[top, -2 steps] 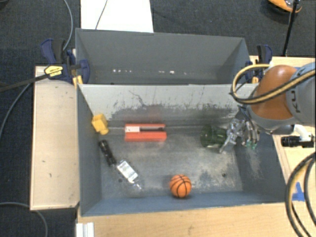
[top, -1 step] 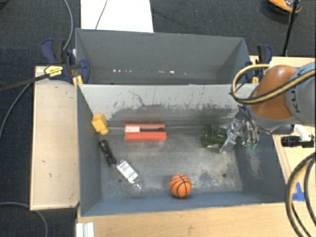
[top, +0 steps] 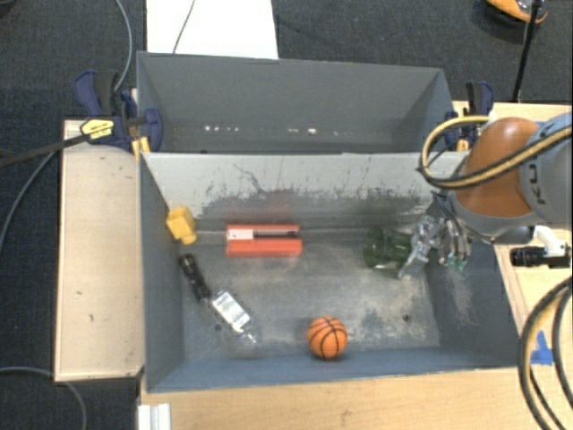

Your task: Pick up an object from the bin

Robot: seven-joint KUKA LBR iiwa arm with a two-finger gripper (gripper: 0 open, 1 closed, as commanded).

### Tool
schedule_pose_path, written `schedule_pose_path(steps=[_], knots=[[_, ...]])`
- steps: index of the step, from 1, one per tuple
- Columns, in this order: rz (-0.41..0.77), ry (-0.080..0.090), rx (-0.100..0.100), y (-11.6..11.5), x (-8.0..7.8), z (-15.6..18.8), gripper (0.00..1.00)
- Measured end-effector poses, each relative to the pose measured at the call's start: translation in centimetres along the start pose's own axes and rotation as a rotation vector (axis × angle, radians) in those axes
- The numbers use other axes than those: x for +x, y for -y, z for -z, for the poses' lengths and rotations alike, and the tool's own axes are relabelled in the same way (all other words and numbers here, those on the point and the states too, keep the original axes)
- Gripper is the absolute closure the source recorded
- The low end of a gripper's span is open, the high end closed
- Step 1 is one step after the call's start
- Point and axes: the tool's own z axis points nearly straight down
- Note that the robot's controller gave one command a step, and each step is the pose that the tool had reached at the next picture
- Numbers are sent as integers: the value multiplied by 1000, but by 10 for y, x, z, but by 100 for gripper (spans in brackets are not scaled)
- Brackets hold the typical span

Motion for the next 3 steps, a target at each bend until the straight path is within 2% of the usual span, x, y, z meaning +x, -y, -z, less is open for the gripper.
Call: schedule_pose_path(steps=[1, 3], knots=[[2, -9, 1, 0, 3, 11, 100], [4, -8, 0, 0, 2, 41, 100]])
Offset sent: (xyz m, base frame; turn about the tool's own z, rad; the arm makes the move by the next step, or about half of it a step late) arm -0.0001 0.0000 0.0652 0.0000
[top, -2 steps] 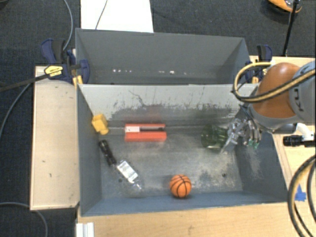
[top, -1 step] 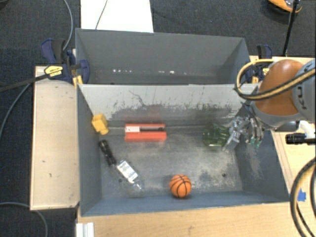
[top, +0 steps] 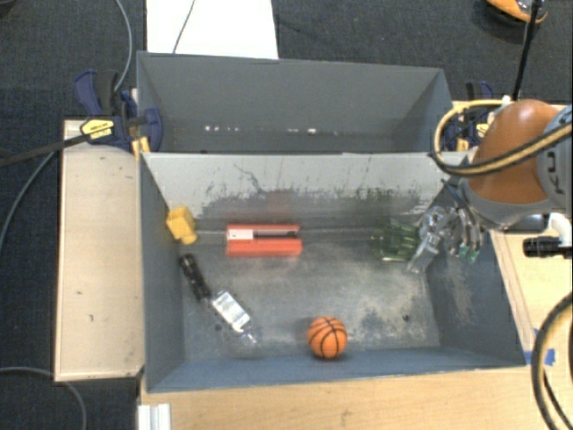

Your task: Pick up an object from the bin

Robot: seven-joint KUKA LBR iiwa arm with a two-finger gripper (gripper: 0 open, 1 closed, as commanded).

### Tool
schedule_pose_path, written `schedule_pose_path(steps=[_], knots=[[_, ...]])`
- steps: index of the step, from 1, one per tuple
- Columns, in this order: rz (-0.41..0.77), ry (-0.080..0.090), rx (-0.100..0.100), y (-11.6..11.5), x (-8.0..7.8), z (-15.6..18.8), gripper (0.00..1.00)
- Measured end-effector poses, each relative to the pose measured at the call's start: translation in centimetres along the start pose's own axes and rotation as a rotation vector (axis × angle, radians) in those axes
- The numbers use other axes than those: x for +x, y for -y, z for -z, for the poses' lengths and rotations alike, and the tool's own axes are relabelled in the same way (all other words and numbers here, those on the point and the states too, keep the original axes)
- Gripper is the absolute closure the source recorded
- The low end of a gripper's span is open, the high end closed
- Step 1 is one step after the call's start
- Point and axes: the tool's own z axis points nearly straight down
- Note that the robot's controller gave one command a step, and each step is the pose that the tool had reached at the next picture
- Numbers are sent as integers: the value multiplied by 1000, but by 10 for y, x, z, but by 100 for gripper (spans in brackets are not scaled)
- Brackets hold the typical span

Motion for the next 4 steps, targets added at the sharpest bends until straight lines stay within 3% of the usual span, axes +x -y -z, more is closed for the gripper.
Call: schedule_pose_path(steps=[4], knots=[[6, 0, -1, 0, -1, 43, 100]])
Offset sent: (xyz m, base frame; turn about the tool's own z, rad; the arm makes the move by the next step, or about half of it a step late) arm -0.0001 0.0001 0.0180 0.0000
